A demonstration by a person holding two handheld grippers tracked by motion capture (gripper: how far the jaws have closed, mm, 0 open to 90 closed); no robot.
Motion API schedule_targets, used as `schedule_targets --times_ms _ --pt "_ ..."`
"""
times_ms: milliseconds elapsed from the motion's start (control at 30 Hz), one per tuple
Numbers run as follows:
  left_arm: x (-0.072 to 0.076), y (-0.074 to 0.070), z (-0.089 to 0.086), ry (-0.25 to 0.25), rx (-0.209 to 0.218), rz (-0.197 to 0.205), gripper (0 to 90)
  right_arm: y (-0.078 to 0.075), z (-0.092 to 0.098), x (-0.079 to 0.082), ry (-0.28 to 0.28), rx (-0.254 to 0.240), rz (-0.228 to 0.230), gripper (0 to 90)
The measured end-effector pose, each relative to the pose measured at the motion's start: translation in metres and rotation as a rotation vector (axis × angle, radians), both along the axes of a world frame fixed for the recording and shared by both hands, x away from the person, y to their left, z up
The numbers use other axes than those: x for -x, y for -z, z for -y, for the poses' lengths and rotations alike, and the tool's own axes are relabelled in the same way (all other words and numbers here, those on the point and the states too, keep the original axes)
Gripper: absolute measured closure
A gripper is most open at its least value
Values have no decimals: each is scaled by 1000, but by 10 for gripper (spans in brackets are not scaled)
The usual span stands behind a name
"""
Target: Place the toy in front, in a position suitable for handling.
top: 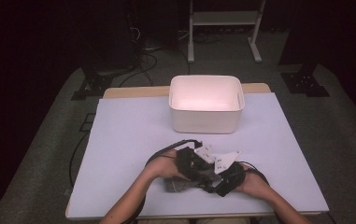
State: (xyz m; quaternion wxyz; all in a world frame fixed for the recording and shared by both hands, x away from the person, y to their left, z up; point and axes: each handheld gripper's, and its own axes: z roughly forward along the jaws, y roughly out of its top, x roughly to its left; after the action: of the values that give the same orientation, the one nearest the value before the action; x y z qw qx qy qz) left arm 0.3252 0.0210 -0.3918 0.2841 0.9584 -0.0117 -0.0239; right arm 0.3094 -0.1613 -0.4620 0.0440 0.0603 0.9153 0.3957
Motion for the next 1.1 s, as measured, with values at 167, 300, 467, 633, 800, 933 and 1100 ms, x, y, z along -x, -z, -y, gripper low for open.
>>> schedule_targets --times_ms 167,300,467,633,800,933,1100 --pt "-2 1 -31 -63 -20 1 669 -1 0 0 -4 7 10 234" --pt "3 8 -56 -104 -1 -23 669 0 0 -3 0 4 -19 232" --pt "6 10 -53 -93 13 -25 666 -2 -2 -3 18 25 -49 209" --pt "9 10 -51 -83 8 -26 666 -8 3 -3 36 32 -86 179" --pt "11 11 -52 -75 17 -32 671 -22 10 -10 64 -49 -190 162" --pt "13 11 -51 -75 14 -25 670 -27 3 -17 56 -41 -215 160" --pt "14 11 -52 -70 15 -25 670 -26 -7 -26 45 -30 -248 160"
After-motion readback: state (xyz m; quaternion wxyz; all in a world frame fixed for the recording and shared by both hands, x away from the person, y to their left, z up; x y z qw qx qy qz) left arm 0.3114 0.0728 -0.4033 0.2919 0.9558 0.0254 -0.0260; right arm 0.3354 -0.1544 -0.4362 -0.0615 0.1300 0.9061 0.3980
